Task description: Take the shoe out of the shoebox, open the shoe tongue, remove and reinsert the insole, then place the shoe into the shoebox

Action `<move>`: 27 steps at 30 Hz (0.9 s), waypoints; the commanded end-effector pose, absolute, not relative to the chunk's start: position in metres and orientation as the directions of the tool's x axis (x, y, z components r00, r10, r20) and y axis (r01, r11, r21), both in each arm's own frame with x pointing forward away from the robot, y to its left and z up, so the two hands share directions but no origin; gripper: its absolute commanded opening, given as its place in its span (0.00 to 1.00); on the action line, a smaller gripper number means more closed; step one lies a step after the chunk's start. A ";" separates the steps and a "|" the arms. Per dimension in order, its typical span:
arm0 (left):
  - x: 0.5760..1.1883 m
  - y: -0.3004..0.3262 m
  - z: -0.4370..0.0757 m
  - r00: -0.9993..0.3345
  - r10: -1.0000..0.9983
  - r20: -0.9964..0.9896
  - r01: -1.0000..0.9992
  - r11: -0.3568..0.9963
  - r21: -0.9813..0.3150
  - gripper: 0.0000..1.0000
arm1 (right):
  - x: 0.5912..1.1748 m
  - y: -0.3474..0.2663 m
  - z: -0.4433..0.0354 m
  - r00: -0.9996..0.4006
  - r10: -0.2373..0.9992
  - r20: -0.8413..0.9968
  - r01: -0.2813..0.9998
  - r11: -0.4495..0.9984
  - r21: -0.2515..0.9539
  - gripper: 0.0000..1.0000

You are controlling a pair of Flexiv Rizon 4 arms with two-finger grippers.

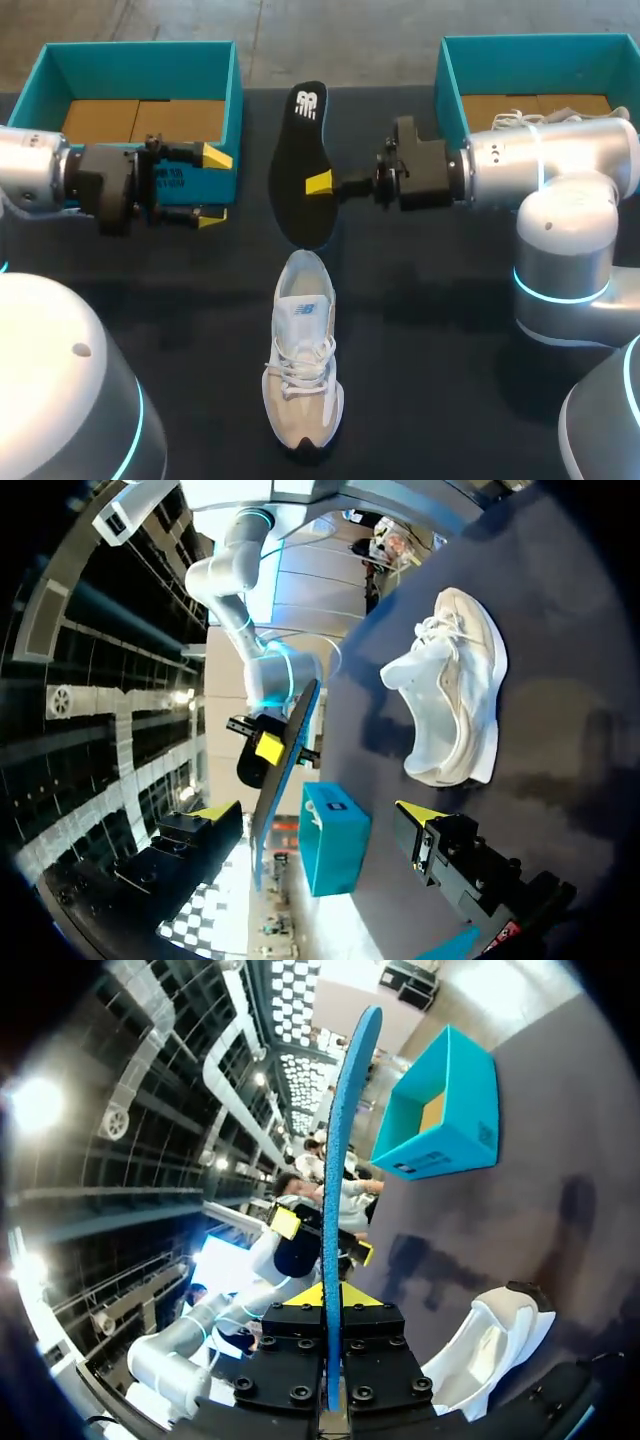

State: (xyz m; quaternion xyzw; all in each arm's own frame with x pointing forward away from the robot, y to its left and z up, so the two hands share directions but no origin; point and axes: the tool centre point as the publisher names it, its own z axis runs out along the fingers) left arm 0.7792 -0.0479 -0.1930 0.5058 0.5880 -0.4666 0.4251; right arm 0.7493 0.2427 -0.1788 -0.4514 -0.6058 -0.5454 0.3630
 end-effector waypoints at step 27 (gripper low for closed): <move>0.750 -0.043 -0.209 -0.389 0.309 -0.868 0.917 0.221 -0.332 1.00 | 0.735 0.231 -0.189 -0.391 0.178 0.903 0.920 0.040 0.390 0.00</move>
